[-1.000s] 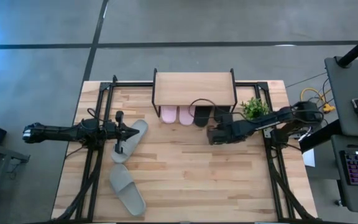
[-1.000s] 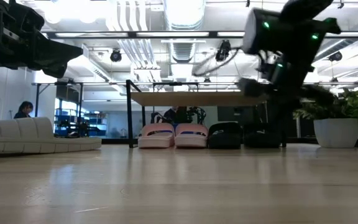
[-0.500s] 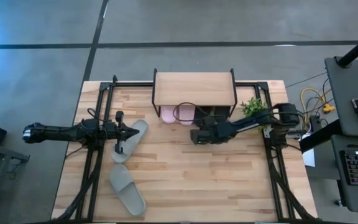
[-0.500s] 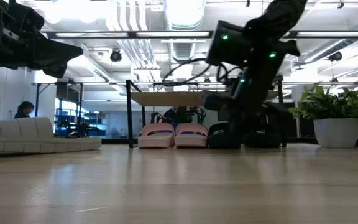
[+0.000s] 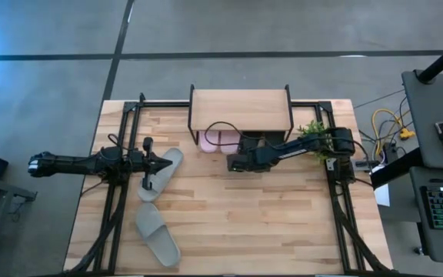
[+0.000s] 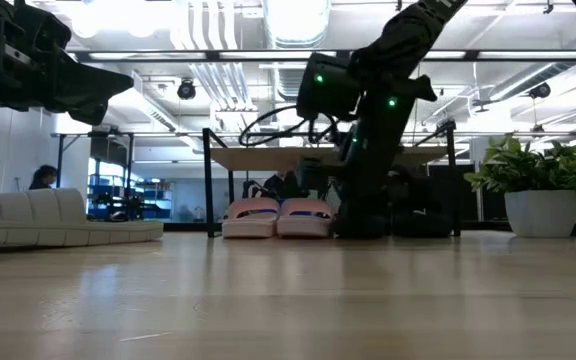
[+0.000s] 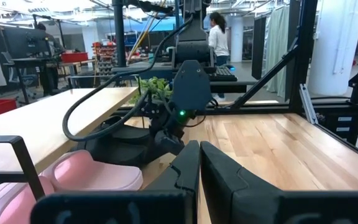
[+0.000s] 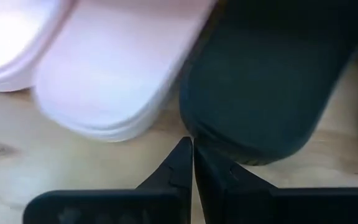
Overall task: Pick and place slides into the shelf
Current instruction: Adjust the black slides under the shelf, then put the left gray slide on the shelf
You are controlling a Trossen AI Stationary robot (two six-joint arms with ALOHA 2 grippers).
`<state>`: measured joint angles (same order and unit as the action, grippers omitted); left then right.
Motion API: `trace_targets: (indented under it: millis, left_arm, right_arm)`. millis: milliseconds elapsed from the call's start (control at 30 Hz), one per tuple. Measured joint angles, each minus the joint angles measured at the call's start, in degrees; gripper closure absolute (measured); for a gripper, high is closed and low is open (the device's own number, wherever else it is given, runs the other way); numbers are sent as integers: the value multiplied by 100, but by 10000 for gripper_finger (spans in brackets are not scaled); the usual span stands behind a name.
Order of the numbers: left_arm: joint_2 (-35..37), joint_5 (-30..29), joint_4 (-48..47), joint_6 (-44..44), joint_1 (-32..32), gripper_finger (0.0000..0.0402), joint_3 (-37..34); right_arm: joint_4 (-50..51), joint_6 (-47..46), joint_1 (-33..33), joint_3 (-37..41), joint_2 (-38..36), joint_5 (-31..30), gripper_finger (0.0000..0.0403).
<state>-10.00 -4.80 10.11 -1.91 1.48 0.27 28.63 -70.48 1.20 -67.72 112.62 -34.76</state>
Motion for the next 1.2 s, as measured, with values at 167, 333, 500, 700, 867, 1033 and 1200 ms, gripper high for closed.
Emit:
trace_targets:
  millis: [167, 333, 500, 700, 867, 1033, 1200]
  left_arm:
    - [-6, 0, -6, 0, 1, 402, 0]
    - [2, 0, -4, 0, 0, 402, 0]
    - [0, 0, 2, 0, 1, 402, 0]
    - [0, 0, -2, 0, 0, 402, 0]
    - [2, 0, -1, 0, 1, 402, 0]
    - [-3, 0, -2, 0, 0, 402, 0]
    - [0, 0, -2, 0, 1, 402, 0]
  right_arm:
    - [1004, -714, -6, 31, -70, -151, 394]
    - [1189, -933, -13, 241, -237, -133, 394]
    - [1174, -639, -155, 262, -568, -140, 394]
    - [1902, -866, -277, 613, -938, 213, 394]
    - [1700, -1721, -230, 1357, -1306, 658, 394]
    - [1417, -1763, -99, 1803, -1456, 474, 394]
    - [1186, -1667, 50, 2008, -1480, 488, 394]
